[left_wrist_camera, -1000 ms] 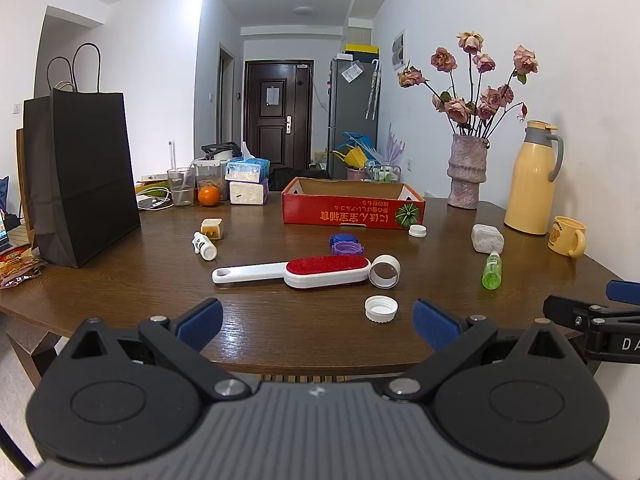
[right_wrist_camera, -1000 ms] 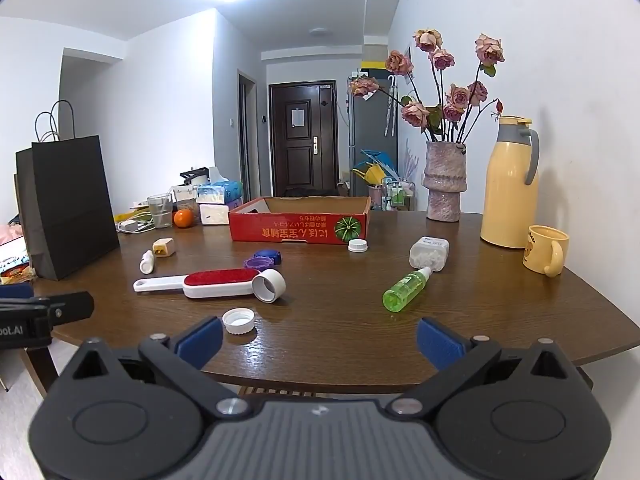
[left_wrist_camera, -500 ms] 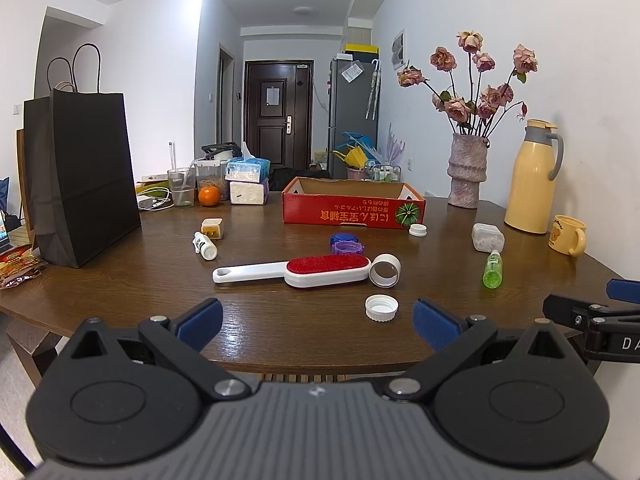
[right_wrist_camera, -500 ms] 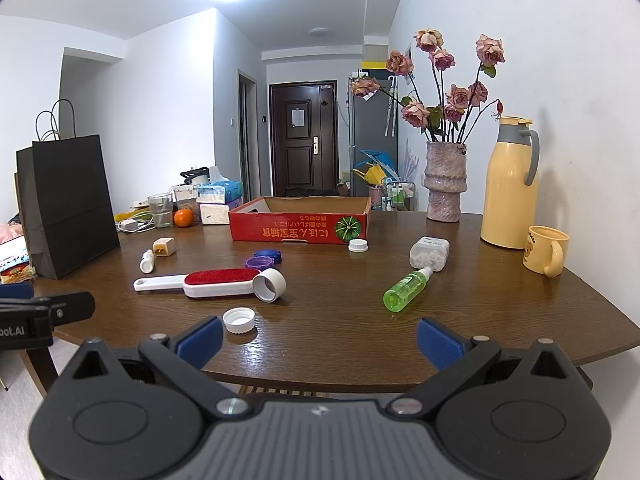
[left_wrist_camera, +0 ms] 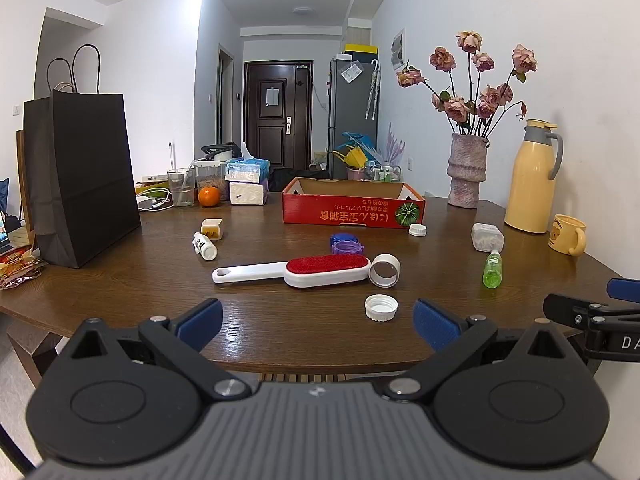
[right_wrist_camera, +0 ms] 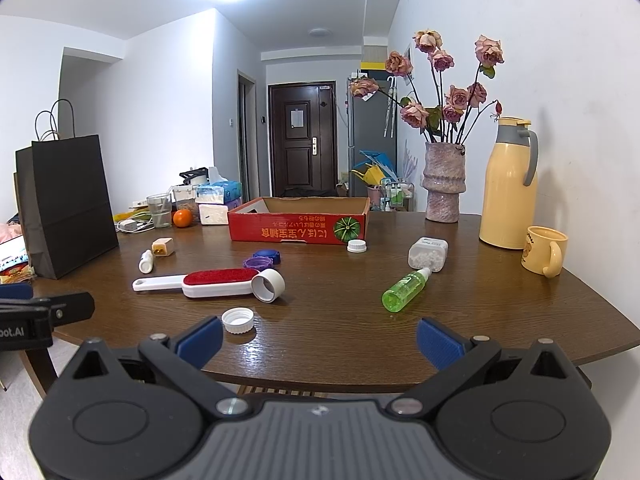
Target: Organize rigid objects
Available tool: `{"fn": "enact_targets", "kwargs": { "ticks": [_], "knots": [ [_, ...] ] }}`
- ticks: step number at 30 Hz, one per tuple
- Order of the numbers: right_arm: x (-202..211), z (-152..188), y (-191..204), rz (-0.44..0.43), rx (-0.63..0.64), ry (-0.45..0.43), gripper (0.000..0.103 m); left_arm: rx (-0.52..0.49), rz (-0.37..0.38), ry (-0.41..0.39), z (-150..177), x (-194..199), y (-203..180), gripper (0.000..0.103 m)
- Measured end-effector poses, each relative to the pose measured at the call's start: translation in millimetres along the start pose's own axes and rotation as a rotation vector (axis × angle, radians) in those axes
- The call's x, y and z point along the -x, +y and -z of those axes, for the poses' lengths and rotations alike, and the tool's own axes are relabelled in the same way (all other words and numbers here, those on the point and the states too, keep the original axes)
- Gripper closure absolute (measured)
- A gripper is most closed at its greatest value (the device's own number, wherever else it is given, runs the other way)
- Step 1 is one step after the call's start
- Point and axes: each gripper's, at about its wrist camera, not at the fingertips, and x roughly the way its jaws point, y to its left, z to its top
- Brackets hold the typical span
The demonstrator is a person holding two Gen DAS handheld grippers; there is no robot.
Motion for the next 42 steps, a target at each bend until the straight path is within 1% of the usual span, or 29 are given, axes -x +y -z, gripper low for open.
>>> {"fn": "enact_targets", "kwargs": {
  "ticks": [42],
  "knots": [
    [1.4,-0.4,1.9,-0.001,0.004,0.004,0.0,0.001,0.003,0.005,-0.4,-4.0,1.5,0.0]
  ]
}}
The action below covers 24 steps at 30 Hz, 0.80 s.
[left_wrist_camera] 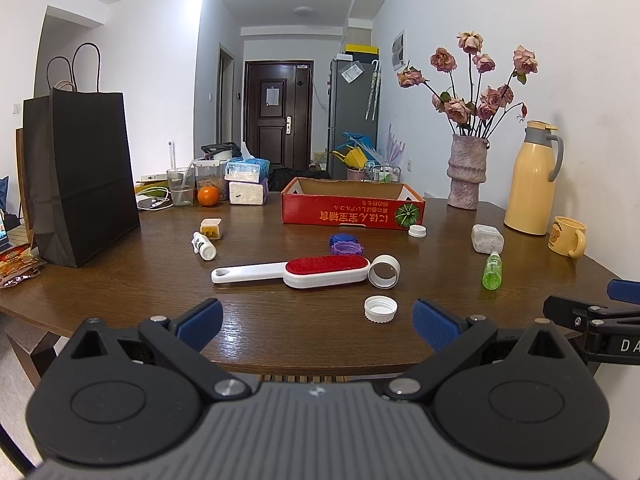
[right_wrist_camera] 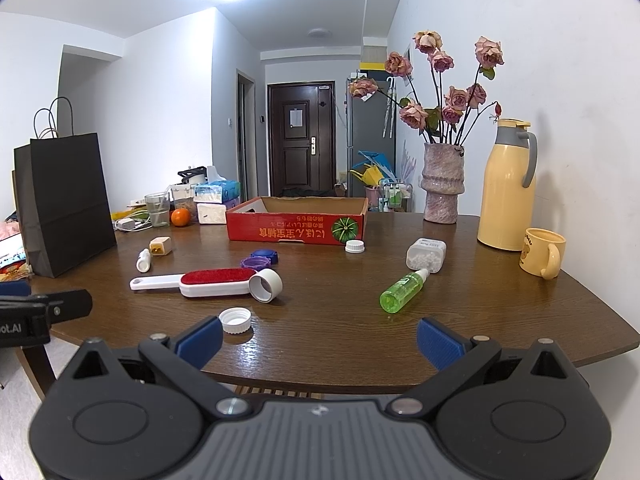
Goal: Organize rigid objects
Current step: 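Close left tool on white cap while right tool nears green spray bottle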
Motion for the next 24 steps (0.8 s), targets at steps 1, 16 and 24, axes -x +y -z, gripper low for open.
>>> {"fn": "enact_targets", "kwargs": {
  "ticks": [1,16,24],
  "knots": [
    [0,-1,1,0.0,-0.001,0.002,0.0,0.001,0.0,0.001,-2,2,-1,0.0],
    [-20,-5,-13,0.006,-0.002,0.018,0.0,0.002,0.007,0.041,-8,-19,-9,0.0],
    [-40,-6,-17,0.009,-0.007,0.045,0.0,0.004,0.013,0.07,-13,-42,-11,0.0]
  ]
}}
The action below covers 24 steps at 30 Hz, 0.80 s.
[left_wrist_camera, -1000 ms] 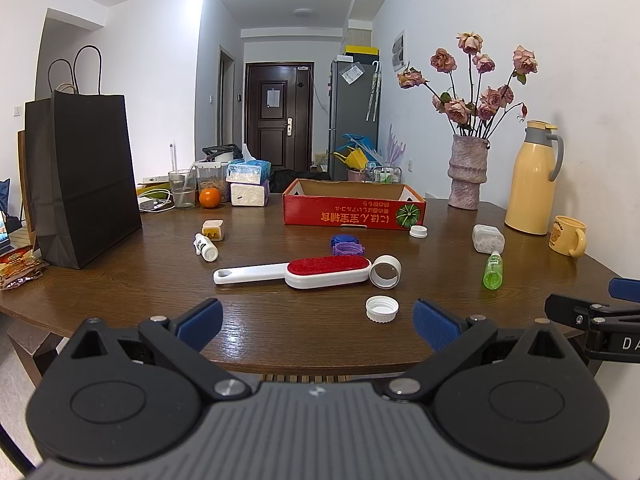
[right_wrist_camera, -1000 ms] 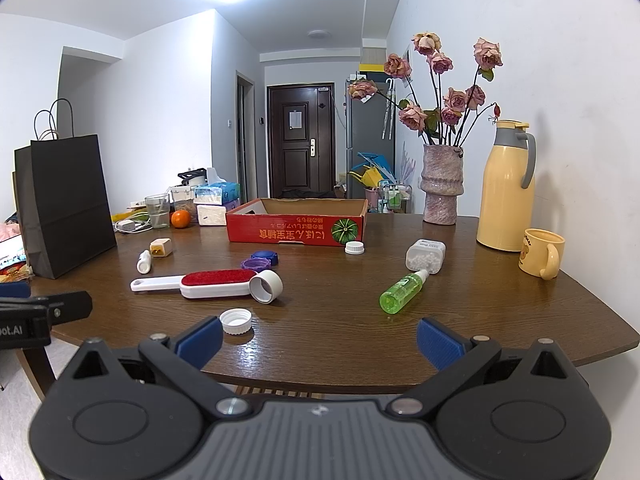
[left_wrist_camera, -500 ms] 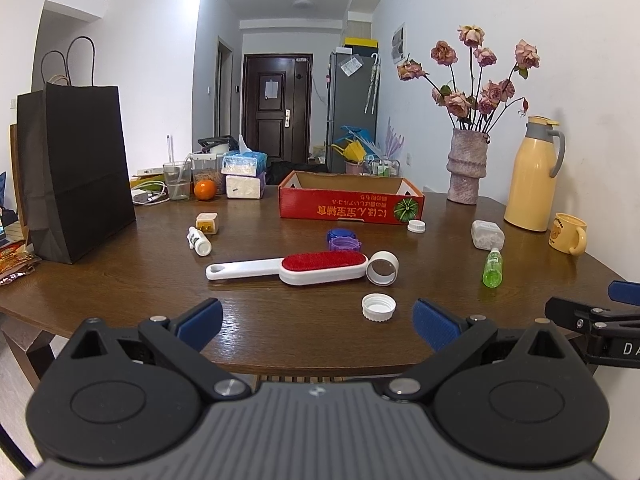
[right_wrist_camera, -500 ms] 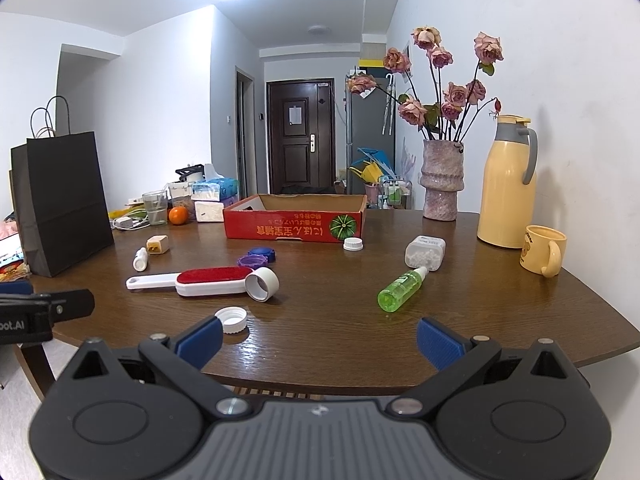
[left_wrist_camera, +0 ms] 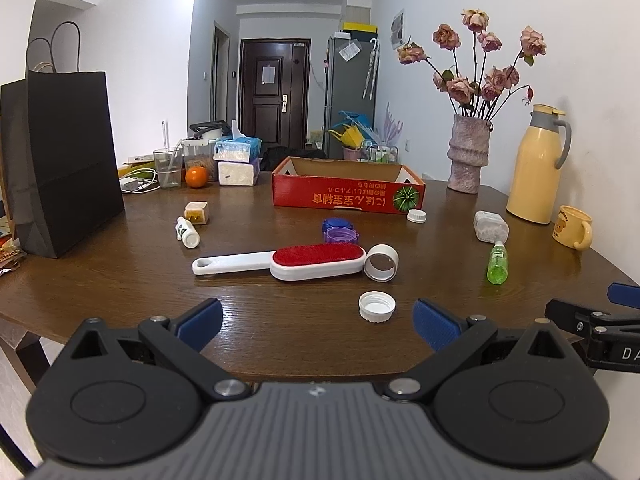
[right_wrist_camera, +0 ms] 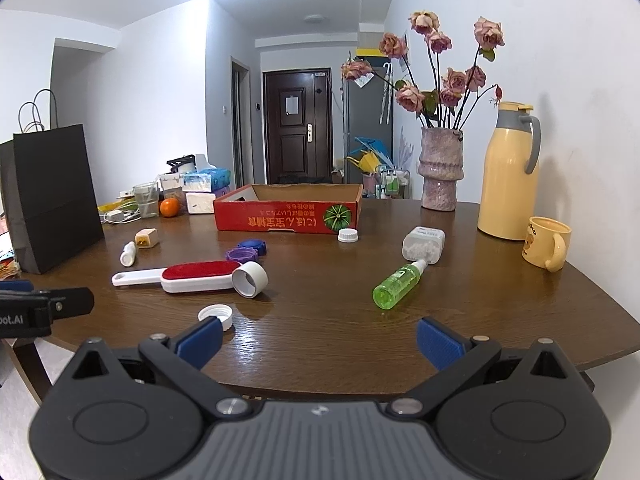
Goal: Organize rigid objects
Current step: 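Close left tool on white cap while right tool nears green spray bottle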
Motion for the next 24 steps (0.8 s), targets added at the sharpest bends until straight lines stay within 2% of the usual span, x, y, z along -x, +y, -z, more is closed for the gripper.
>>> {"fn": "enact_targets", "kwargs": {
  "ticks": [24],
  "knots": [
    [-65,-6,-22,0.023,-0.015,0.064,0.0,0.001,0.008,0.108,-12,-74,-11,0.0]
  ]
}}
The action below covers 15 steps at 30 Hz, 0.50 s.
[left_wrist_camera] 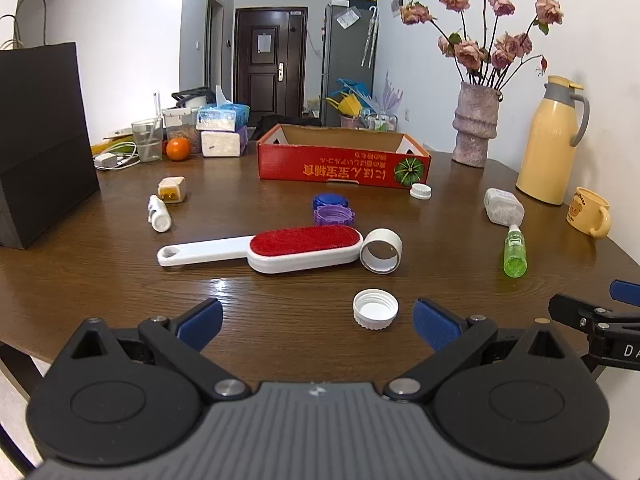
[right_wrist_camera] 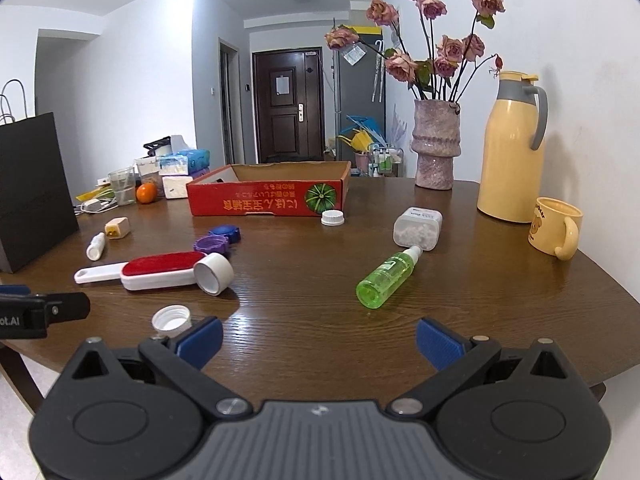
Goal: Organize rigid objects
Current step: 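Close left tool on white cap while right tool nears green spray bottle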
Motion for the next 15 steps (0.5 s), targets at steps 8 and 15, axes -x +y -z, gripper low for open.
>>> {"fn": "enact_targets", "kwargs": {
  "ticks": [8,15],
  "knots": [
    [-23,-1,-11,0.026,-0.013,0.026,0.0,-0.01,0.035,0.028,-4,-24,-8,0.0],
    [-43,0,-19,0.039,-0.02,0.053,0.0,-0.037,0.021,0.062,-5,-51,-17,0.0]
  ]
}}
